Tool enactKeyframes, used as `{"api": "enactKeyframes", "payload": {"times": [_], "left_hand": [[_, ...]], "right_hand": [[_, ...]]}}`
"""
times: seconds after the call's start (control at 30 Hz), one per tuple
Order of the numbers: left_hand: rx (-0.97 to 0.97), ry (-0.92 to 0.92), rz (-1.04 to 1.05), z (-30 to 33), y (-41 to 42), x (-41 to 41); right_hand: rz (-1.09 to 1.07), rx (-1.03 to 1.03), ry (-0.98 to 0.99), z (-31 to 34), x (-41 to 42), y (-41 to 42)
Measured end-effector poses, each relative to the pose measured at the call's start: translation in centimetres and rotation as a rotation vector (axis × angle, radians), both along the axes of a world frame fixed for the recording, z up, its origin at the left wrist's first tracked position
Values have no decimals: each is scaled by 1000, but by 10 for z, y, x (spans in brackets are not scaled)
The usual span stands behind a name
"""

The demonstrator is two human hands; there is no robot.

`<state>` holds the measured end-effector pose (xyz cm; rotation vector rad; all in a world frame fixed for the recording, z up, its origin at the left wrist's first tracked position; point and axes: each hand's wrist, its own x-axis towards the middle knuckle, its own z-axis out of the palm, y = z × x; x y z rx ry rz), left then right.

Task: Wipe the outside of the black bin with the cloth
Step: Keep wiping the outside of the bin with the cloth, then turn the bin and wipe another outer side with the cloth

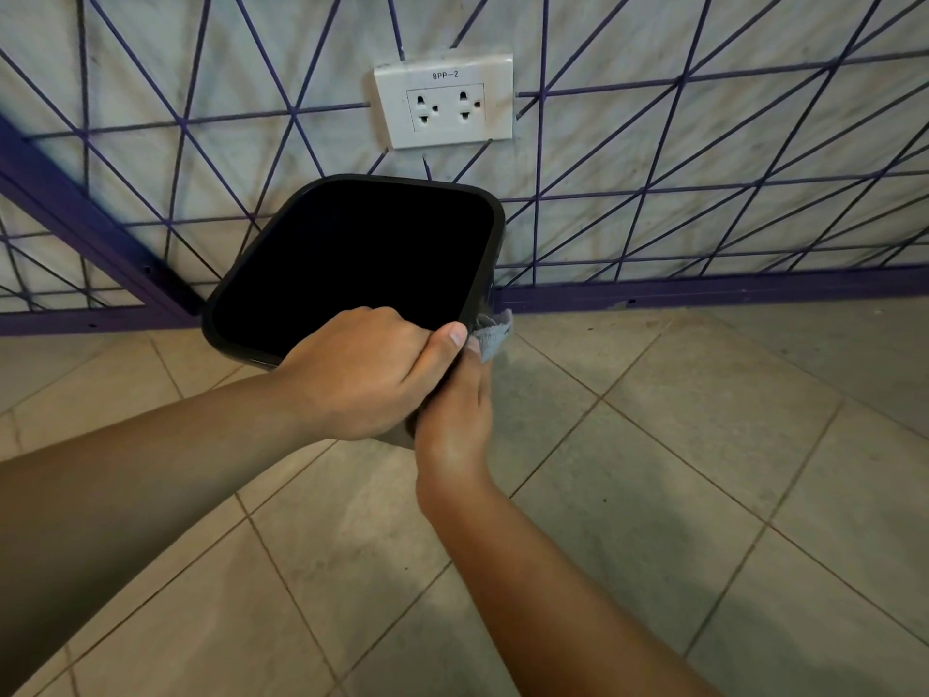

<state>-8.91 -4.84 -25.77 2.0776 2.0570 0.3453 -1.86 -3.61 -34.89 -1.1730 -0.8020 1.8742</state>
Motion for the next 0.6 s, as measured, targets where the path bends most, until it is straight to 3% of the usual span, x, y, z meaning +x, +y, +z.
{"api": "enactKeyframes", "payload": {"times": [0.13, 0.27, 0.43, 0.6], "left_hand": [[28, 25, 16, 1, 2, 2], [18, 5, -2, 3, 0, 1], [38, 21, 11, 4, 2, 4], [48, 25, 1, 5, 0, 3]], "right_hand": [[-88, -41, -17, -16, -3, 19], [26, 40, 4, 1, 2, -1], [-61, 7, -17, -12, 1, 18], [-18, 73, 19, 2, 6, -9]]}}
